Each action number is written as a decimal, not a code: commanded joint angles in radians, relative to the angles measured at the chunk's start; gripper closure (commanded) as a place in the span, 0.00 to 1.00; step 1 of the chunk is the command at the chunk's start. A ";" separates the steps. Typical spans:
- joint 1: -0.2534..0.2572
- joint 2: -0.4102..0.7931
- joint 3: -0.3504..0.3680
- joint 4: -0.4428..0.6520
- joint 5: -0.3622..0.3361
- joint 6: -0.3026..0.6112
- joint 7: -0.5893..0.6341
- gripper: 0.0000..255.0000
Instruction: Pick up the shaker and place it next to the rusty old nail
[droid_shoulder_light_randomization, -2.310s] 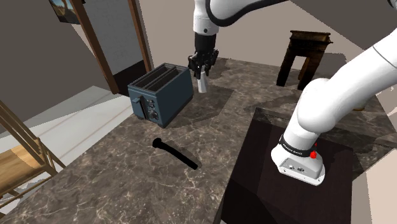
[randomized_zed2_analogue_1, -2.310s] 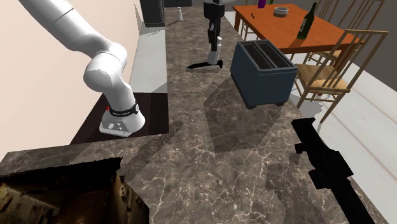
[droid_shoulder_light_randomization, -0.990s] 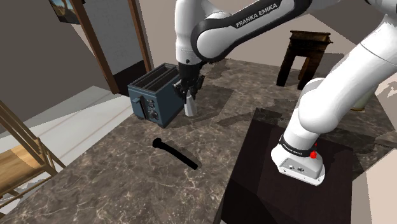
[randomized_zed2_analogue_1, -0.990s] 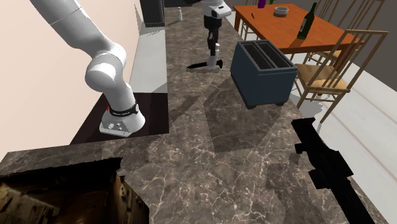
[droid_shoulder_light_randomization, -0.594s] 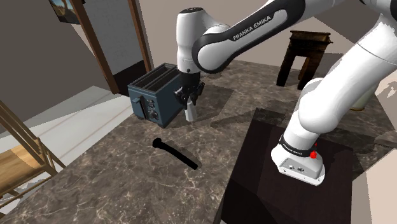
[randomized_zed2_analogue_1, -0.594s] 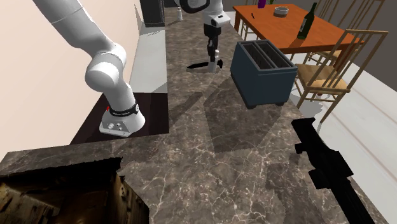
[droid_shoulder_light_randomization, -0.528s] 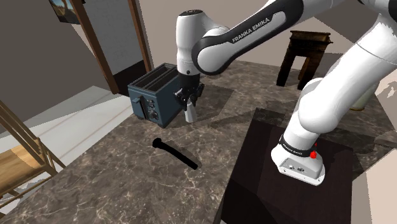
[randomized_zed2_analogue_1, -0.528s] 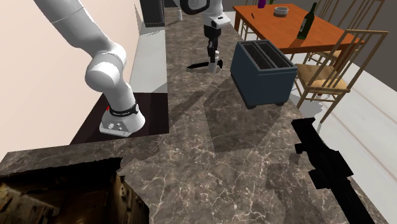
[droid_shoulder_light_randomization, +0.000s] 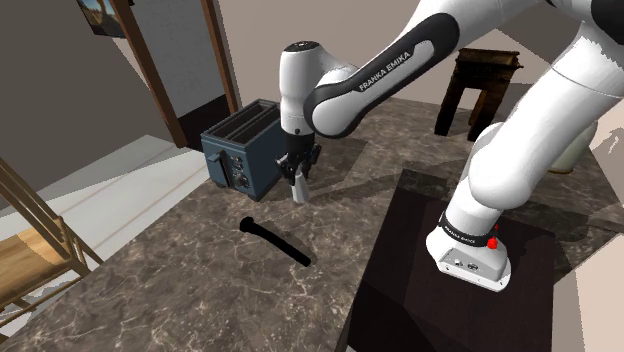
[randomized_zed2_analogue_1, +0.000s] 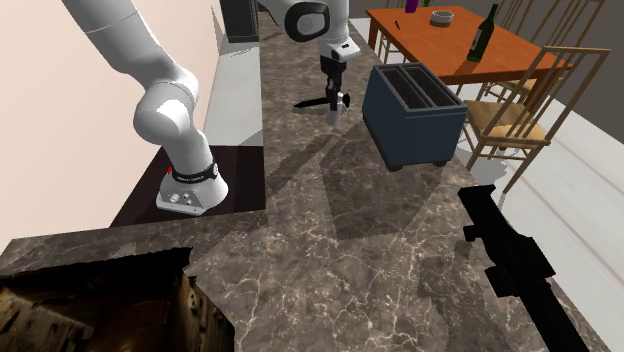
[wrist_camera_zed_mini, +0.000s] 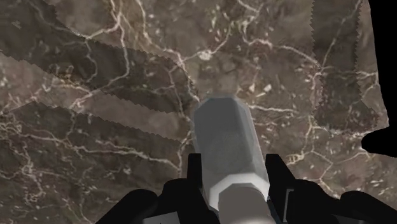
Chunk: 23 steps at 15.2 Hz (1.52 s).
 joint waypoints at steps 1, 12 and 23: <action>-0.001 0.015 0.004 -0.015 -0.004 0.030 0.005 1.00; -0.003 0.037 0.008 -0.029 -0.011 0.065 0.011 0.00; 0.007 -0.058 -0.010 0.022 0.016 -0.078 -0.012 0.00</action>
